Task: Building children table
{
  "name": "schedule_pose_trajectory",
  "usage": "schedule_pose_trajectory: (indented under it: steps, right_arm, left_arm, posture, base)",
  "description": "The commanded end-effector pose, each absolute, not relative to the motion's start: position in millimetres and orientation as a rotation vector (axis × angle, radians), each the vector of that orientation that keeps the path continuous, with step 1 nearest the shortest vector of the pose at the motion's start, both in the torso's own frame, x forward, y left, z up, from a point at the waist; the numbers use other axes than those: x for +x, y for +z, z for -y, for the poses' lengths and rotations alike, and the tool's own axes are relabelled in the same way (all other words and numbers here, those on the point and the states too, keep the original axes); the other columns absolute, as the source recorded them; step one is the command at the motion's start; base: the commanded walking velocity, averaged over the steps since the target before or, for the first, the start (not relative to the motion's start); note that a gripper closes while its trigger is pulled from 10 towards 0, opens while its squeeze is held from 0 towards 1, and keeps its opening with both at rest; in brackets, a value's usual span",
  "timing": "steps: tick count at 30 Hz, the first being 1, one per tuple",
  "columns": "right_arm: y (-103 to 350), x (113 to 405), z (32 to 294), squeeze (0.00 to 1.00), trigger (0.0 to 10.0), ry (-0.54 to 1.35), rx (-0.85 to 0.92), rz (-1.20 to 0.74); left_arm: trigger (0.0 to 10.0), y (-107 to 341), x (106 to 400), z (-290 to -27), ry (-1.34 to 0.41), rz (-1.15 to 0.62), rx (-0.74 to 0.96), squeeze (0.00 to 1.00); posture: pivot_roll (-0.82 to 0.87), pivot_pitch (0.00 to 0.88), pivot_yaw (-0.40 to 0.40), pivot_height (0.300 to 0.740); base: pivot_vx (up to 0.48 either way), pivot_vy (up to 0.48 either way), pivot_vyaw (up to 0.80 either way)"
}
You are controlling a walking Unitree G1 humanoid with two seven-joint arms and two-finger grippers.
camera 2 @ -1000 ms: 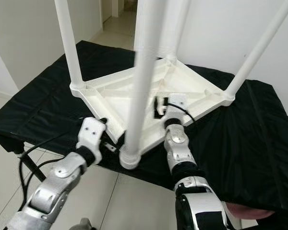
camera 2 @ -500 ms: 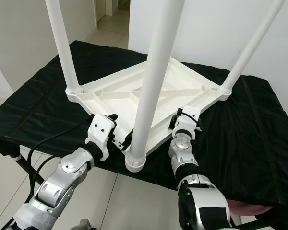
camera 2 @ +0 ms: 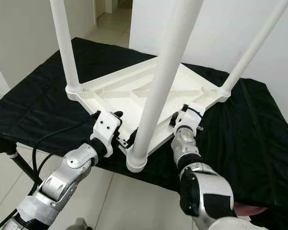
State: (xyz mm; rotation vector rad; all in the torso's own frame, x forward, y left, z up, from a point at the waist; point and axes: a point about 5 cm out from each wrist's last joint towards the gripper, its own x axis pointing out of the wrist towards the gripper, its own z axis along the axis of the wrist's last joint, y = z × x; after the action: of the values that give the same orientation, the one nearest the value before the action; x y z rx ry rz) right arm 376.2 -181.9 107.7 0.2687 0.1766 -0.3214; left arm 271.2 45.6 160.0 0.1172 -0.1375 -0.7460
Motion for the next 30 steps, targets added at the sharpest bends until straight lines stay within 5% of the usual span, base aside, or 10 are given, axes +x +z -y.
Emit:
schedule_pose_trajectory:
  steps: [1,30]
  right_arm:
    - [110,380,176,0.0,10.0,-0.269,0.318,-0.19]
    - [126,390,157,0.0,10.0,-0.012,0.435,-0.15]
  left_arm:
    - [10.0,173,253,-22,-1.074,0.195,0.124,0.0]
    - [10.0,200,244,1,-1.12,0.262,0.079,0.0]
  posture:
    - [0.11,0.0,-0.126,0.74]
    - [0.1,0.0,-0.095,0.74]
  base:
    - [0.0,0.0,0.0]
    - [0.0,0.0,0.0]
